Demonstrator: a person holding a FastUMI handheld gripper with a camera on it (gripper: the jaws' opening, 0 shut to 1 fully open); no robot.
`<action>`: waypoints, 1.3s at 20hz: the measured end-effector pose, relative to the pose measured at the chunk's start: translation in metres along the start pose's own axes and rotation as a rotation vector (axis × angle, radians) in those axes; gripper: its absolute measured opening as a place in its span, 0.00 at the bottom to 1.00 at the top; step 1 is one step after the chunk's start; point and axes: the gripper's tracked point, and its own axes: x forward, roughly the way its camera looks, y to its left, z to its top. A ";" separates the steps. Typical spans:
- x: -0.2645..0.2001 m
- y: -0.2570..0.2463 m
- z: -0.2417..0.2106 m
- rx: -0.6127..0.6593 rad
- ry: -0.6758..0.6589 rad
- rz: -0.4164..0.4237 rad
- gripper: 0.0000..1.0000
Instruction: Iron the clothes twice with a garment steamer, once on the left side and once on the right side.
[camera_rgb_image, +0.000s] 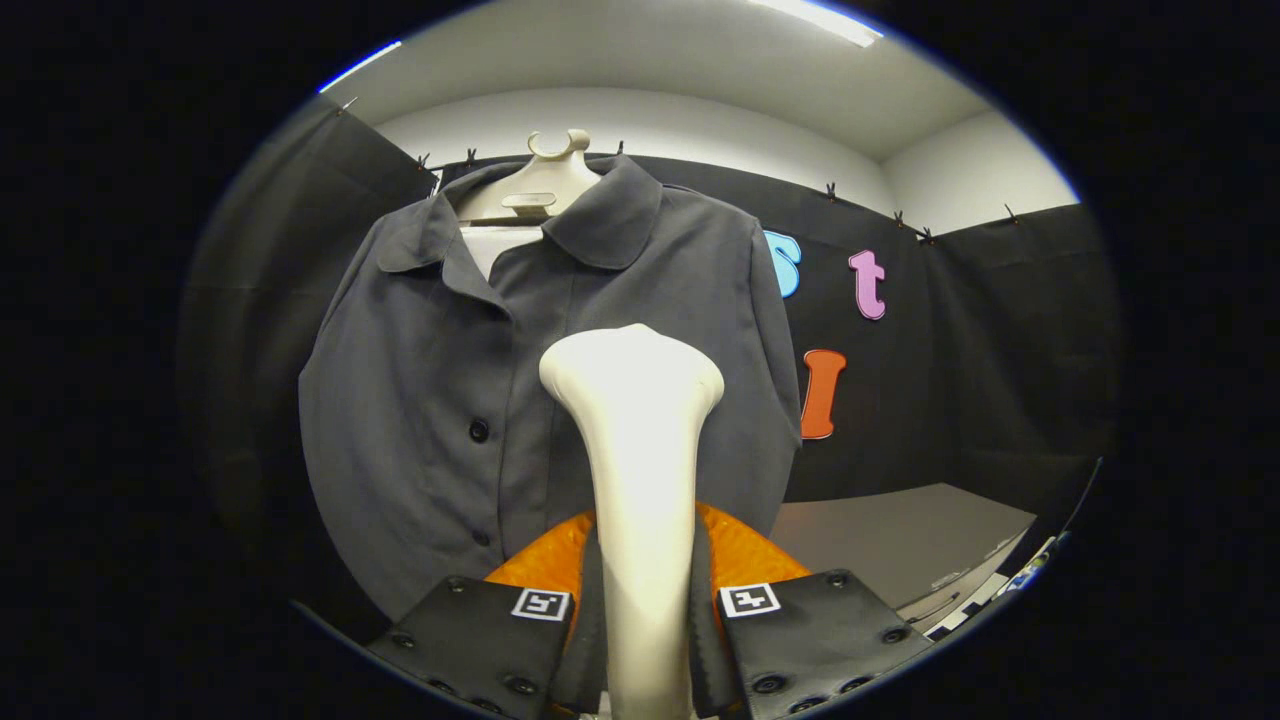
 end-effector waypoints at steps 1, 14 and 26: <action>-0.002 0.000 -0.008 -0.005 0.012 0.000 0.41; -0.036 0.019 -0.115 -0.034 0.185 0.056 0.41; -0.062 0.016 -0.203 -0.054 0.324 0.076 0.41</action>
